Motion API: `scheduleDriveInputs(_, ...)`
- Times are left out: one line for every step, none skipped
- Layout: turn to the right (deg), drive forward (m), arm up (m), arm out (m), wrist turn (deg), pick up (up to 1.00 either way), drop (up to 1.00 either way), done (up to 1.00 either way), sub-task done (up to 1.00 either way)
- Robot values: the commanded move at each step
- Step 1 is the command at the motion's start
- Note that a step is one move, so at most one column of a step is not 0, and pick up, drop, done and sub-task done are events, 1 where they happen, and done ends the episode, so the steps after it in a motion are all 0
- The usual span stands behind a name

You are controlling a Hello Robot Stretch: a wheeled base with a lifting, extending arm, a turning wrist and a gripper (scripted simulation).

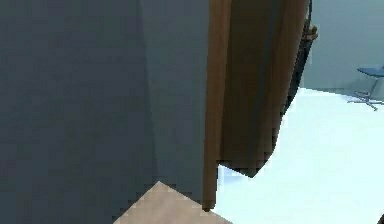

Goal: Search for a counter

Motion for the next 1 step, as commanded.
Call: scheduleDriveInputs(27.0,0.0,0.0,0.0,0.0,0.0,0.0,0.0,0.0)
